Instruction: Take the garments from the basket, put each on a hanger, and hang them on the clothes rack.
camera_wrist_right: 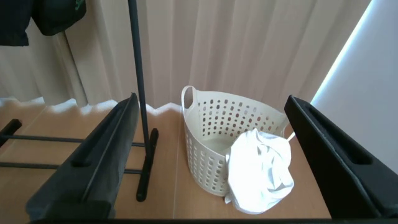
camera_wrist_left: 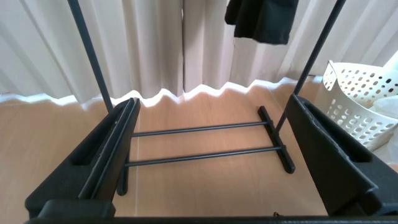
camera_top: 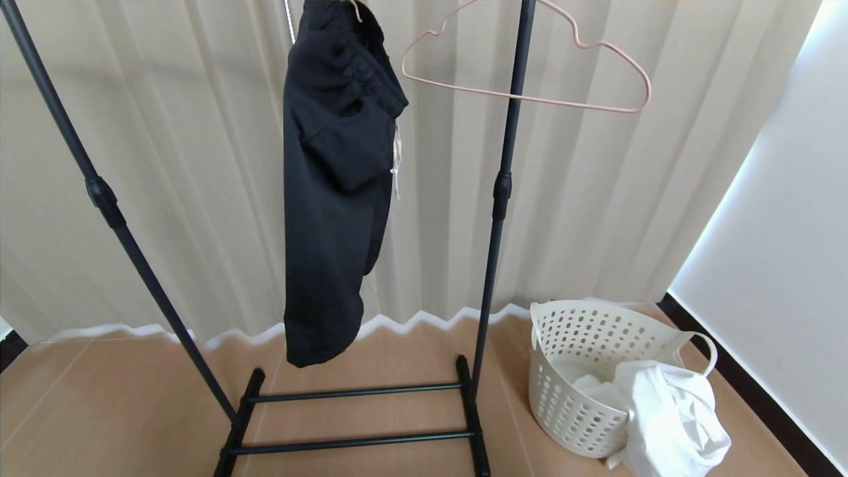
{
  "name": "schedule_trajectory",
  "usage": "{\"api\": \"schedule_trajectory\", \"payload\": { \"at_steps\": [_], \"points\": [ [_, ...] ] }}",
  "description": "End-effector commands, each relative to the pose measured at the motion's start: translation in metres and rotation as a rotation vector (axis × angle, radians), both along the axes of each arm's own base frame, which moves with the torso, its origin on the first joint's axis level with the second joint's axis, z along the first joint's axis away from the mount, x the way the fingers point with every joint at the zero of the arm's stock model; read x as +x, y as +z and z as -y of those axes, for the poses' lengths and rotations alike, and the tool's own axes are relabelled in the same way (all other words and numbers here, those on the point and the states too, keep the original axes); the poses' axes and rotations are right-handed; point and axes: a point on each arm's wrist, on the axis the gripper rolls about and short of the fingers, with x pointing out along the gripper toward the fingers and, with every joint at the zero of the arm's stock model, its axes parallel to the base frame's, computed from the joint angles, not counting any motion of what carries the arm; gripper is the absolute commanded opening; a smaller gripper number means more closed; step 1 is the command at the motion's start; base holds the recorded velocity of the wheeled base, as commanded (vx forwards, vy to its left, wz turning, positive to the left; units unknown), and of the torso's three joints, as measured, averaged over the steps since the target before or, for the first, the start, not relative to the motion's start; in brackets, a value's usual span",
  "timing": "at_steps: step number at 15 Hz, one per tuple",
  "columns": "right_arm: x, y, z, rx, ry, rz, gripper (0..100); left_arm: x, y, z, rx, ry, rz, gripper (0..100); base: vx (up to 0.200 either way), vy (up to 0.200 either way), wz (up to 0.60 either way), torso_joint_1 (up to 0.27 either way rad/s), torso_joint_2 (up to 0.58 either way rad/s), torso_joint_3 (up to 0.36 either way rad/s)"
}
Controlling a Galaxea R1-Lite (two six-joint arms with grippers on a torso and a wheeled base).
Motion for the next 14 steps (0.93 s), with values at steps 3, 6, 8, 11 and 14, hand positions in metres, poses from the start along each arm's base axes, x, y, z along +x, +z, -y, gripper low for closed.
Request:
{"api": "schedule_trajectory", "payload": {
  "at_steps": [3,6,8,11,14],
  "points": [
    [0.0001,0.0,0.0,-0.002,0.001,-0.002,100,0.0,0.0002,0.0,0.0,0.001,-0.001,100,0.0,0.0,0.0,-0.01,0.36,0.347],
    [0.0001,0.0,0.0,-0.002,0.001,-0.002,100,0.0,0.0002,0.0,0.0,0.001,-0.001,100,0.0,0.0,0.0,0.004,0.11,0.107],
    [0.0001,0.0,0.0,-0.001,0.001,-0.002,100,0.0,0.0002,0.0,0.0,0.001,-0.001,100,0.0,0.0,-0.3,0.001,0.01,0.011],
    [0.0001,0.0,0.0,-0.001,0.001,-0.002,100,0.0,0.0002,0.0,0.0,0.001,-0.001,100,0.0,0.0,-0.6,0.004,0.0,0.007],
    [0.0001,0.0,0.0,0.004,0.001,-0.002,100,0.0,0.0002,0.0,0.0,0.001,-0.001,100,0.0,0.0,-0.4,0.002,0.0,0.0]
  ]
}}
